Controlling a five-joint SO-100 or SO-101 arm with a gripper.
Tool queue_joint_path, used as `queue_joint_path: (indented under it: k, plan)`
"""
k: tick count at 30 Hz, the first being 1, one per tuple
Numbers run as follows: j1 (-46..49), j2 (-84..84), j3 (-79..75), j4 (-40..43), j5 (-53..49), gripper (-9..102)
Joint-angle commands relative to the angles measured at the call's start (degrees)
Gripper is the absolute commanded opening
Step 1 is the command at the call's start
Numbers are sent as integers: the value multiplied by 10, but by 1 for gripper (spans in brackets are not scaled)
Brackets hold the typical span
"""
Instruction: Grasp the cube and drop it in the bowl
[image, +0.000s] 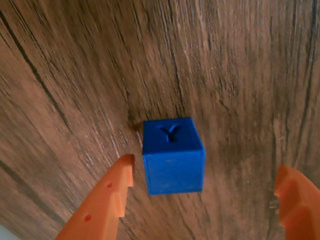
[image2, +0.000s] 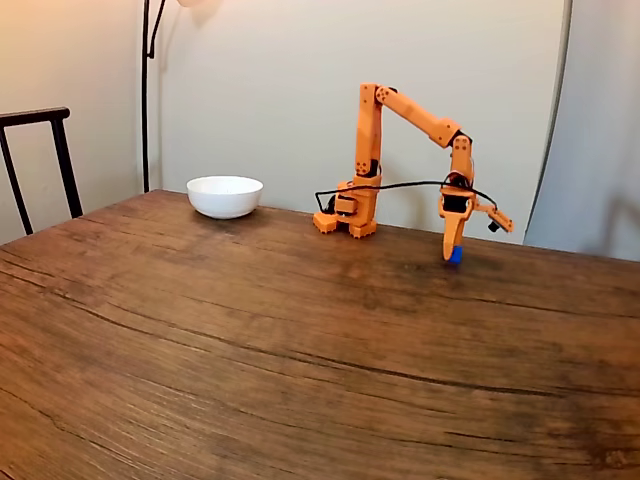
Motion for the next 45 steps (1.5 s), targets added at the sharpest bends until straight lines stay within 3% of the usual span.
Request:
queue_joint_path:
  k: [1,7,14,33,39,45]
  plan:
    - [1,2,-19,-3,0,38]
    - [2,1,-18,-3,0,37]
    - [2,1,-18,-7,0,26]
    - [3,0,-3,-7,6,26]
    - [3,0,-3,-7,7,14]
    - [3,-12,-2,-7,9,10]
